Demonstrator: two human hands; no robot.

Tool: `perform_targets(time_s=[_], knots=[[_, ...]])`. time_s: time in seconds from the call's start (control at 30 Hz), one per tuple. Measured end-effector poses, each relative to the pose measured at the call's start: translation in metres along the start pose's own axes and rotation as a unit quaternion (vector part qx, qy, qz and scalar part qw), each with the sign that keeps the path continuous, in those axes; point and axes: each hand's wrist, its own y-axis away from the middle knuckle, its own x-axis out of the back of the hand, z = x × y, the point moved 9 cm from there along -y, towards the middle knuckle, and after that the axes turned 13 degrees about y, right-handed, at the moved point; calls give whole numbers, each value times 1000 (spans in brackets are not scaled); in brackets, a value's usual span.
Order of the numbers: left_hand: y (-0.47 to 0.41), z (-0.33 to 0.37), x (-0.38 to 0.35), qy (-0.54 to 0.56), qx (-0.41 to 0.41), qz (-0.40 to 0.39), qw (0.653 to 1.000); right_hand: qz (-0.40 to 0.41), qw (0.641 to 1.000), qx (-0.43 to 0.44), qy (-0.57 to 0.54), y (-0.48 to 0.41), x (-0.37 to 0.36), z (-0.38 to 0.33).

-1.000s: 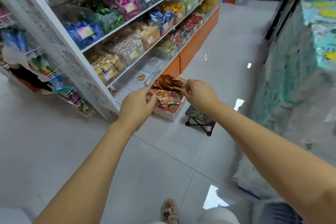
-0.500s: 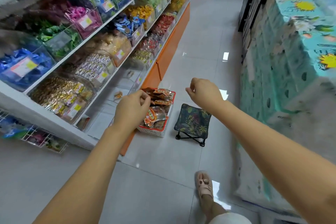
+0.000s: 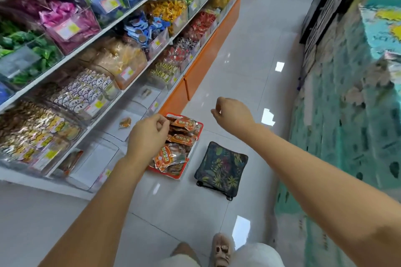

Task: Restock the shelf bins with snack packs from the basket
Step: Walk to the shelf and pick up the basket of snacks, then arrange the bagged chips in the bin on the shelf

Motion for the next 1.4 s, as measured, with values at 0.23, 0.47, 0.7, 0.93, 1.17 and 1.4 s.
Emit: perform_targets(time_s=[0.23,0.47,0.7,0.93,1.17,1.4], knots=[[-63,-26,-14,5,31,-4,999,-27,999,32,-1,-70,-28,-10],[-129,-74,-18,7,58,-14,998,-52,997,53,13,-151,-55,-40],[-188,-135,-7,2,97,-28,995,-76,995,55,23,-235,-74,-75],[-232,-187,11,-18,156,-44,987,-108,991,73,38,-299,-92,-96],[-251,-228,15,-25,189,-26,981,-154,983,93,38,-356,-125,-108],[-267,-272,6,-23,281,30,959,-226,952,192,74,-424,-177,-131]])
